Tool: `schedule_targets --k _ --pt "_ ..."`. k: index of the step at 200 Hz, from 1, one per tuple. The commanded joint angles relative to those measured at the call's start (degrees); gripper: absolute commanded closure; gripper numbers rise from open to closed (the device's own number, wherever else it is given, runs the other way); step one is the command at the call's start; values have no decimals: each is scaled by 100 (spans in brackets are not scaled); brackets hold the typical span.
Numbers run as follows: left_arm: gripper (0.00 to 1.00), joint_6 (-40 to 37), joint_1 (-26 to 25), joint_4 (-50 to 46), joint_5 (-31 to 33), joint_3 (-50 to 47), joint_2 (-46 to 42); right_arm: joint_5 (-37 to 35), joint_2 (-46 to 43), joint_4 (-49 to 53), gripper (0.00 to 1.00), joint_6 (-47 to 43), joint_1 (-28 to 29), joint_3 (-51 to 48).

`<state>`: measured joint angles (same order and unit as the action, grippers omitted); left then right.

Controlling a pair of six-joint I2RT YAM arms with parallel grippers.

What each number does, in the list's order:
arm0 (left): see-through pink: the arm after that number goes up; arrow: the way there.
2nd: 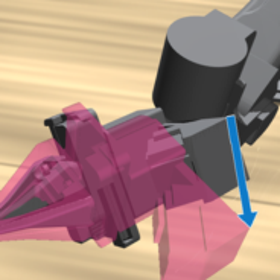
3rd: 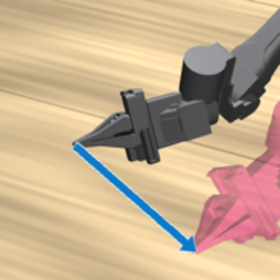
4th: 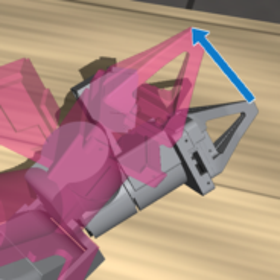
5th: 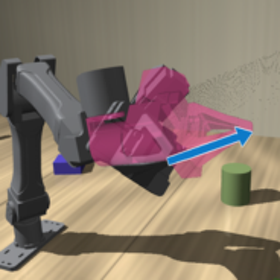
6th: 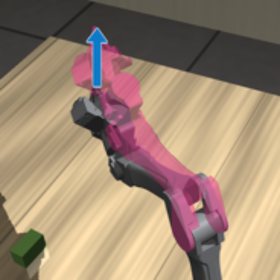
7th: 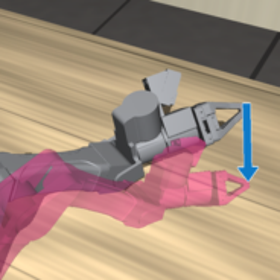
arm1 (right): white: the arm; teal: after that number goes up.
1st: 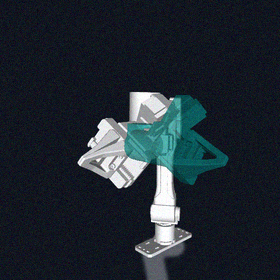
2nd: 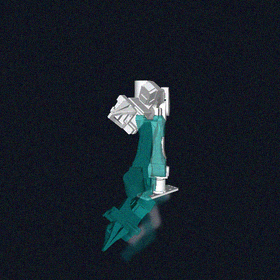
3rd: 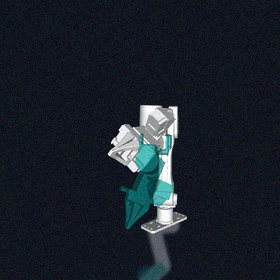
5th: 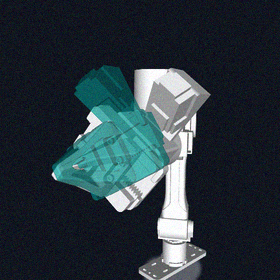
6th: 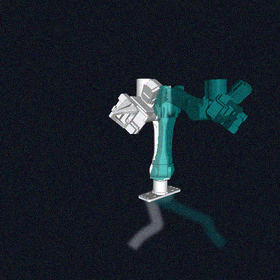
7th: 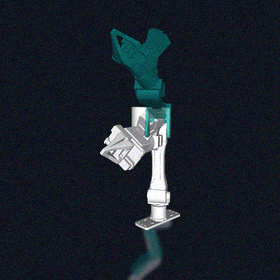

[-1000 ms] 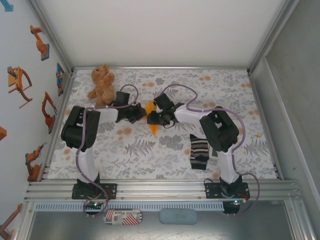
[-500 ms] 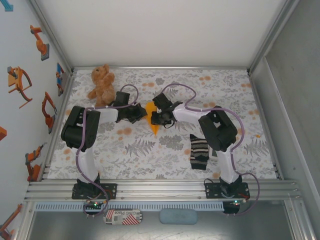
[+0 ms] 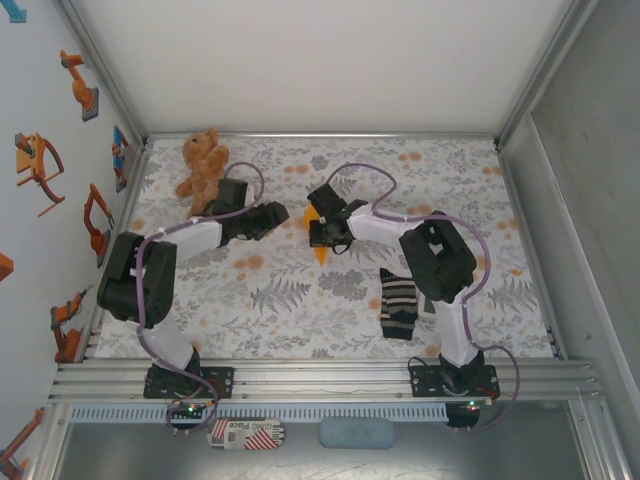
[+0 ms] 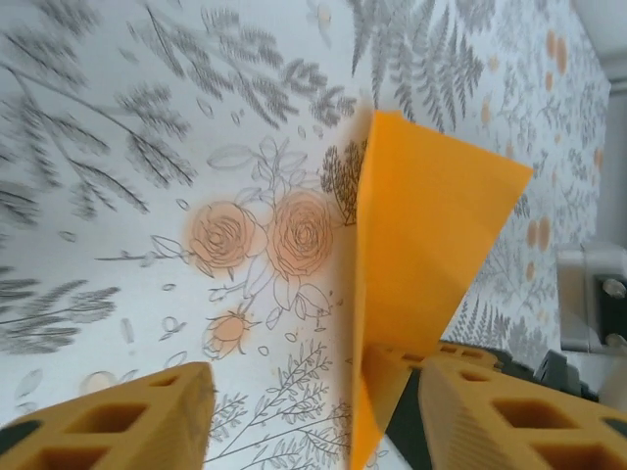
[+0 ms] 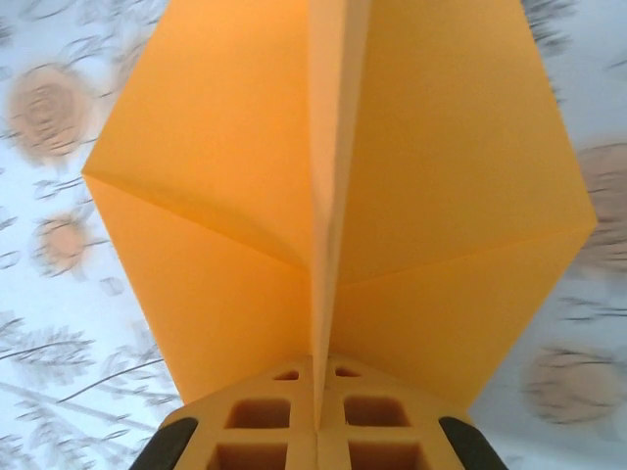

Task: Fold a paper plane with a square sheet of paper (pick it up from the middle)
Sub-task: Move the paper plane to the top-center of the table.

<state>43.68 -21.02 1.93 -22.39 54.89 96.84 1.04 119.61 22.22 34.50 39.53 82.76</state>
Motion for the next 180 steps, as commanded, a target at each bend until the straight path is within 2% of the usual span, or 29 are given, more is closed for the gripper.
schedule_targets --k 1,25,51,85,147,180 --pt "35 -331 19 -612 823 -195 -469 -674 -148 517 99 -362 -306 278" --pt "24 -478 21 -819 1276 -371 -812 -760 138 976 99 -683 -508 708" --pt "18 -592 19 -1032 1503 -406 -915 -757 382 1262 98 -858 -636 1024" --pt "16 -598 13 -1030 1453 -401 -840 -670 581 1391 96 -892 -718 1219" --pt "15 -588 17 -1000 1384 -376 -754 -575 764 1451 81 -794 -745 1269" --pt "14 -589 17 -1011 1336 -353 -685 -626 878 1495 78 -761 -745 1287"
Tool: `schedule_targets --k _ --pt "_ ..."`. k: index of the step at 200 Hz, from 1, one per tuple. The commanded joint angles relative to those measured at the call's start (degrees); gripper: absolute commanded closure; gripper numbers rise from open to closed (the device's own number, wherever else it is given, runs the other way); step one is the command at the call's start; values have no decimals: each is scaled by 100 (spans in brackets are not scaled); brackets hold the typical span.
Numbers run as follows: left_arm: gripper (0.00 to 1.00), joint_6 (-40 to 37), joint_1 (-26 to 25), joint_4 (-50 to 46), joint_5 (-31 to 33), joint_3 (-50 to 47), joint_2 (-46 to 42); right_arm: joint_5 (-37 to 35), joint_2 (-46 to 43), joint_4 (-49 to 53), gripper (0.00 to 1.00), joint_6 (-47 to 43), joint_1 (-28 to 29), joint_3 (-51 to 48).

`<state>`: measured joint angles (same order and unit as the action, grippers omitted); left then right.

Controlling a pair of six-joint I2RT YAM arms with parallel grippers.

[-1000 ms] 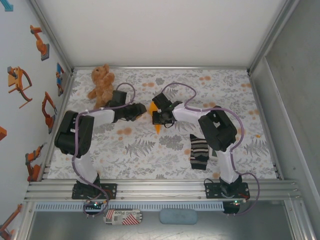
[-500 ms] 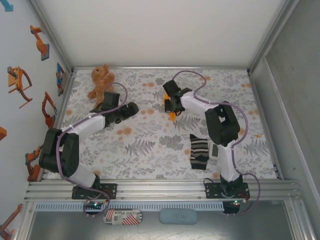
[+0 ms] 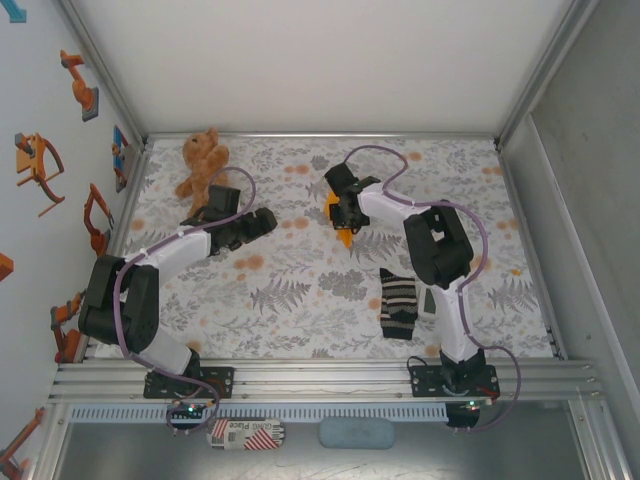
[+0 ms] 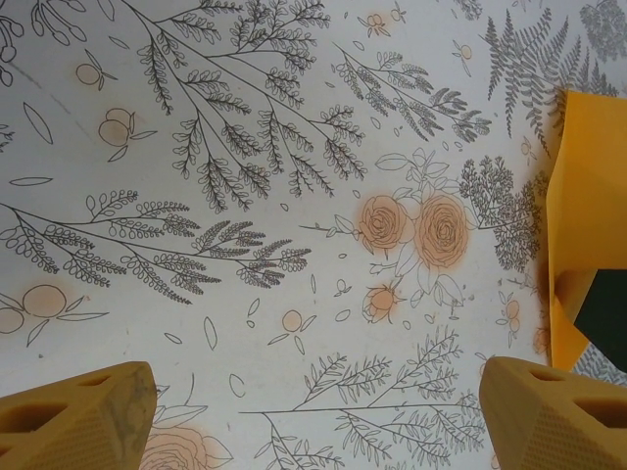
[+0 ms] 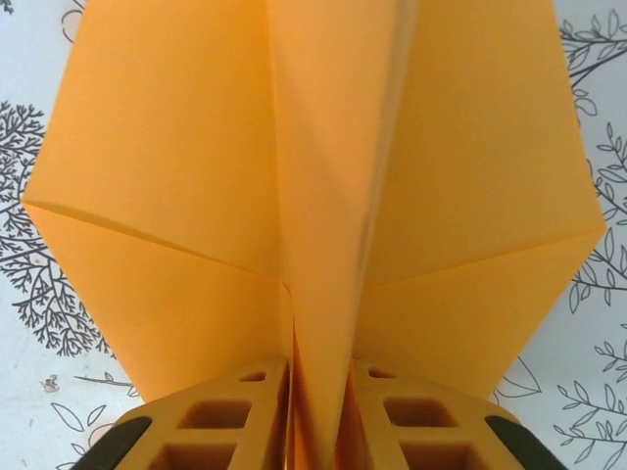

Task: Fold a paper plane with a square sheet of paper (pick it up from the middle)
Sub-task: Move the paper plane to the top-center of the table.

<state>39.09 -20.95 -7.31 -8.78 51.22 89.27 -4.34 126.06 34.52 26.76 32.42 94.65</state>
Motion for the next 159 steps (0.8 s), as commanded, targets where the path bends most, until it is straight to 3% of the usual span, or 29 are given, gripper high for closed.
schedule_targets --k 1,100,159 --pt "14 -130 7 -86 -27 21 77 -91 234 265 78 13 -34 98" --pt "13 -139 11 -145 -13 63 121 -318 483 307 71 155 -34 70" --pt "4 -208 2 -233 228 10 -67 -231 394 283 70 155 -35 158"
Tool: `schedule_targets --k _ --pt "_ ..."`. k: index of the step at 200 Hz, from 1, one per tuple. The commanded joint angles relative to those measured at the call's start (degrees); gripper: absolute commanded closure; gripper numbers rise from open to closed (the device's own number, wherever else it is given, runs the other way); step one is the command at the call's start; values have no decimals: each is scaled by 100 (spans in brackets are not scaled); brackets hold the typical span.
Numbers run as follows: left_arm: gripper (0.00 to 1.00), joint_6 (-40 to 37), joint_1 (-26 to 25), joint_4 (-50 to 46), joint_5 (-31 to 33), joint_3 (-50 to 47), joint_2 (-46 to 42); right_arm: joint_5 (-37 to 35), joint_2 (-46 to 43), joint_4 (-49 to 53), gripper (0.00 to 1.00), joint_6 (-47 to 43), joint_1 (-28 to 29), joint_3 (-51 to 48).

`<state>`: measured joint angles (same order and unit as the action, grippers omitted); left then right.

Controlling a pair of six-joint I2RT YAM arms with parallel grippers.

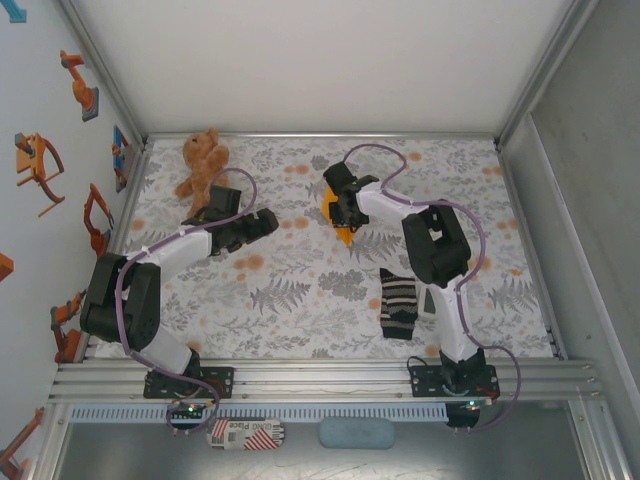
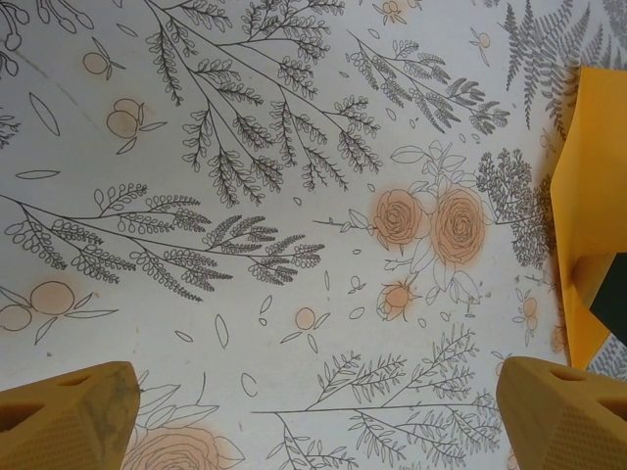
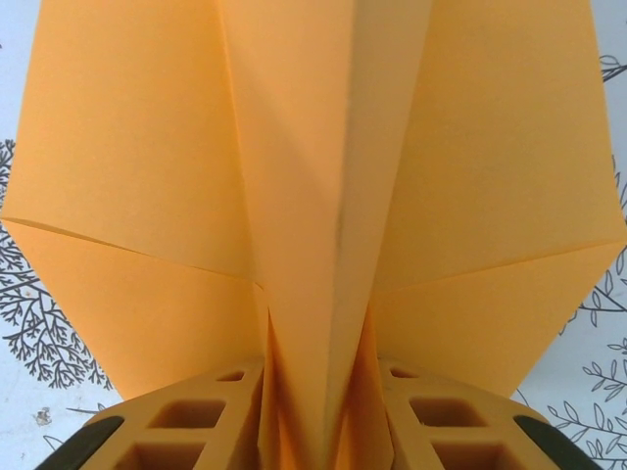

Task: Fold a paper plane with a square sheet of paper (pick it up from the middle)
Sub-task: Move the paper plane to the top-center of the table, then reset both arms

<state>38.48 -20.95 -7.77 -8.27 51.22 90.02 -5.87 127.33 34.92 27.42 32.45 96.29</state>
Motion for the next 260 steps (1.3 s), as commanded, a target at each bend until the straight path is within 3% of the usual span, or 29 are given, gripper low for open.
schedule_targets --k 1,18,73,125,164,184,197,229,260 --pt "3 -152 -2 -193 186 10 -146 -75 258 239 70 89 -37 -6" --pt "0 -174 -1 -271 312 -6 -255 -12 37 196 68 63 -37 30" --pt "4 -335 -5 -672 801 1 -870 -43 -891 77 60 82 -37 68" --pt "4 -532 20 -1113 1451 72 -1652 -593 -1997 23 54 103 -71 -243" --pt "4 -736 50 -998 2328 -132 -2343 -2046 -3569 -726 44 -108 -203 -1524" --pt "4 -848 71 -510 3011 -576 -2701 -2791 -4276 -1150 21 -254 -398 -2314" --pt "4 -969 75 -107 3421 -910 -2865 -3289 -4624 -1435 13 -390 -546 -2825" --pt "4 -1484 82 902 4400 -1752 -3153 -4187 -5192 -2139 8 -634 -1062 -4018" --pt "4 -1872 173 1663 5139 -2425 -3241 -4166 -5818 -3535 8 -825 -1687 -5526"
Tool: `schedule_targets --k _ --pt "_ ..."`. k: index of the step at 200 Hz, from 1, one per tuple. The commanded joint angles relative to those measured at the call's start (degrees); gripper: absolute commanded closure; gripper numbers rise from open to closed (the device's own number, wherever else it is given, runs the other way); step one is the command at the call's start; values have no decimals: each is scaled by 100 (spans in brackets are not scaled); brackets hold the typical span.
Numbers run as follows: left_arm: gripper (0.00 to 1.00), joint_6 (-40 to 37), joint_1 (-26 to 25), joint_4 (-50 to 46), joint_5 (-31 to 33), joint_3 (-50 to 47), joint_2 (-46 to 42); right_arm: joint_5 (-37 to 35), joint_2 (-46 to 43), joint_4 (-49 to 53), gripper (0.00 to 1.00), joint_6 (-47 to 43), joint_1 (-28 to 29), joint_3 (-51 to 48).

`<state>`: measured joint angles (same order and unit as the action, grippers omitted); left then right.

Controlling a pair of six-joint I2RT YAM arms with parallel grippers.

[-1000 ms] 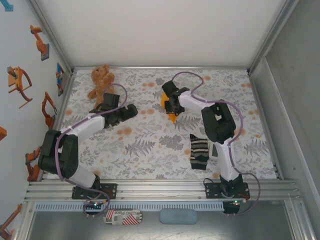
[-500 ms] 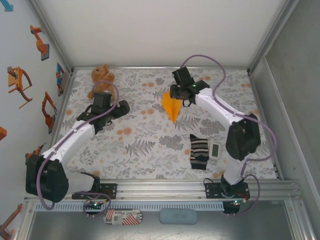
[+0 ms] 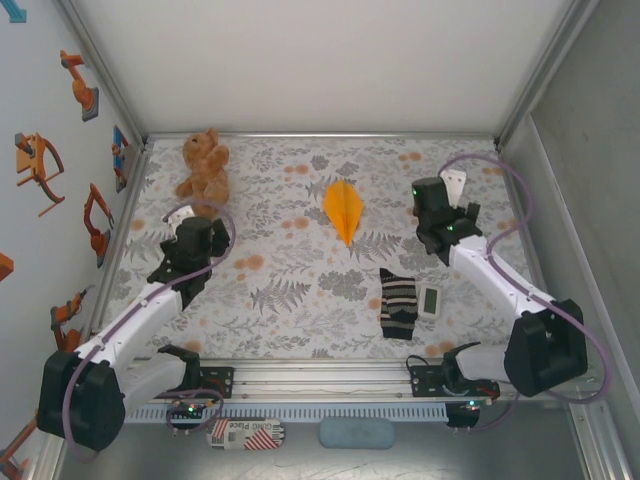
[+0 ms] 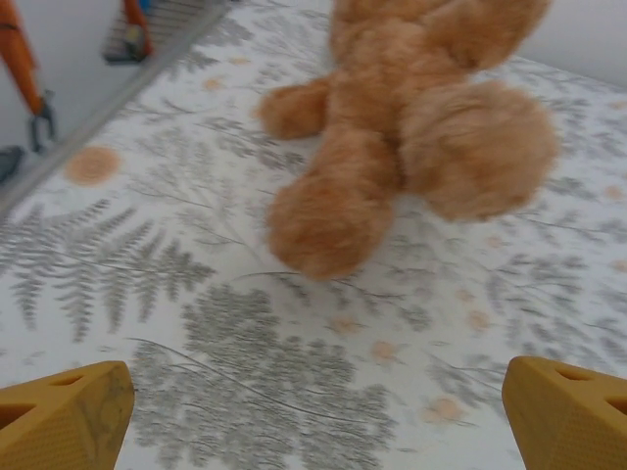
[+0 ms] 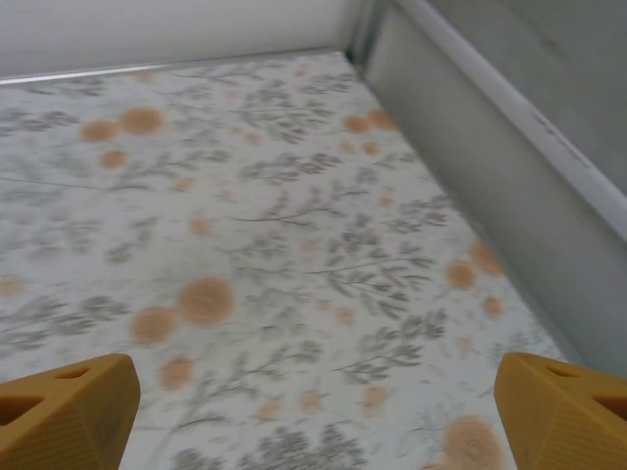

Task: Fold a paper plane with a square sheet of paper (pick it up from the middle)
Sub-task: Reset both arms

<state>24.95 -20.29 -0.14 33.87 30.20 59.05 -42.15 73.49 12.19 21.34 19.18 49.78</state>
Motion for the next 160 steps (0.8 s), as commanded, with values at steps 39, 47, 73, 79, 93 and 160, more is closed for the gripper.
schedule_targets --k 39,47,73,79,93,160 --pt "4 -1382 428 1851 482 -697 -182 229 -634 -2552 8 -578 -1048 -2030" --pt "4 -1622 484 2052 354 -746 -175 403 -643 -2784 8 -568 -1150 -2190" --pt "4 -1953 775 2565 -113 -928 23 639 -553 -3736 8 -868 -1273 -2638" --pt "4 -1982 852 2685 -308 -974 91 688 -495 -3982 8 -959 -1296 -2730" --pt "4 -2011 1055 3144 -951 -1157 229 1012 -309 -4582 8 -1034 -1400 -2898" --pt "4 -2267 1697 5004 -2699 -1550 1445 2319 997 -6749 10 -1542 -1823 -3261"
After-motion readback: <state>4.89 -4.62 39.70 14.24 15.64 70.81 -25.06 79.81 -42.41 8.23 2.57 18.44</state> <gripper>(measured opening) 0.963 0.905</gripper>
